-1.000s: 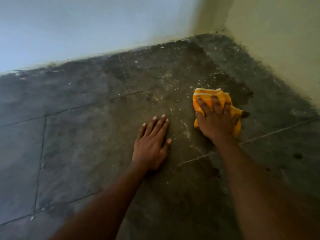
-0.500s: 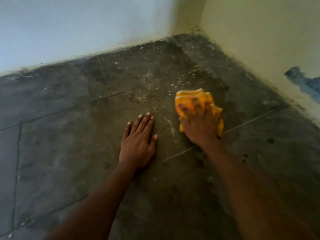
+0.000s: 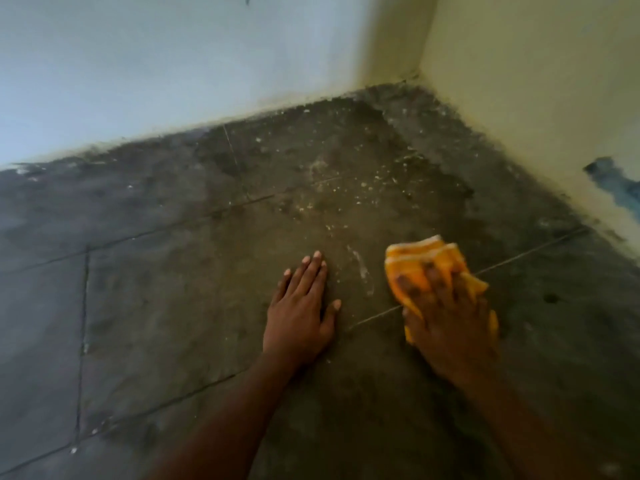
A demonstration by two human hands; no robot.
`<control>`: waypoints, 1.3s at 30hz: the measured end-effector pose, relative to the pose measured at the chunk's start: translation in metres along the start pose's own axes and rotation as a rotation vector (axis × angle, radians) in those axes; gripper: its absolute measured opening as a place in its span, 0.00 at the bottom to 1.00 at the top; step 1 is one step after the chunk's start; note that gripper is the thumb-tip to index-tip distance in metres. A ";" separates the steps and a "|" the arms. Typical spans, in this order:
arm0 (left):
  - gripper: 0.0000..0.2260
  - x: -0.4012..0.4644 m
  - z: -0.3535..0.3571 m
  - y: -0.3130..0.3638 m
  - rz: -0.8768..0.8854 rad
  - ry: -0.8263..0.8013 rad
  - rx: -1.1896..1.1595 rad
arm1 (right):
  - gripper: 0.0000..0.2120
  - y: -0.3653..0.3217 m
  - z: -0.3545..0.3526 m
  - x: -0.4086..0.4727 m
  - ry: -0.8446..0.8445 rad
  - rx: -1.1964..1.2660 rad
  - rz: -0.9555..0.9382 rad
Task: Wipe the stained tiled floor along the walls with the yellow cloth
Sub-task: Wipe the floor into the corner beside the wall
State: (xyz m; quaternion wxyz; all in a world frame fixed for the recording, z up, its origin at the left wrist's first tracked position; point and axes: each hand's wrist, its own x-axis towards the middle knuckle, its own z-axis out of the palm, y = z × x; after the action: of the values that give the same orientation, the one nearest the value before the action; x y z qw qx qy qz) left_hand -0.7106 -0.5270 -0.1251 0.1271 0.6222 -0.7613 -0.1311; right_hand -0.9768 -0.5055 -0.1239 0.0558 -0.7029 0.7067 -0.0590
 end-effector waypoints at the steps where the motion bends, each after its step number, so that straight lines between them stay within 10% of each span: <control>1: 0.35 0.000 -0.001 -0.001 0.006 0.002 0.000 | 0.30 0.005 -0.006 -0.023 -0.069 -0.022 -0.094; 9: 0.32 0.008 0.008 -0.004 0.090 0.044 -0.014 | 0.28 0.058 -0.010 0.014 -0.027 0.038 0.342; 15: 0.31 -0.023 0.007 0.024 0.067 0.027 -0.083 | 0.32 0.047 -0.017 -0.111 -0.112 -0.023 -0.156; 22: 0.31 -0.083 0.040 0.069 0.110 -0.022 0.022 | 0.34 0.094 -0.014 -0.070 0.030 0.099 0.465; 29: 0.32 -0.078 0.033 0.073 0.121 -0.047 0.051 | 0.38 0.060 -0.011 -0.177 -0.040 0.015 -0.115; 35: 0.32 -0.076 0.033 0.075 0.116 -0.059 0.056 | 0.35 0.140 -0.017 -0.143 0.028 0.045 0.459; 39: 0.31 -0.078 0.031 0.075 0.107 -0.060 0.039 | 0.37 0.051 -0.002 -0.173 -0.017 0.057 0.188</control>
State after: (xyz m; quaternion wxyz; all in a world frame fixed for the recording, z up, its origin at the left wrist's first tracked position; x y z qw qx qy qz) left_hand -0.7746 -0.4348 -0.1297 0.0991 0.5787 -0.7993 -0.1279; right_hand -1.0268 -0.3317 -0.1308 0.0871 -0.6319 0.7671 -0.0677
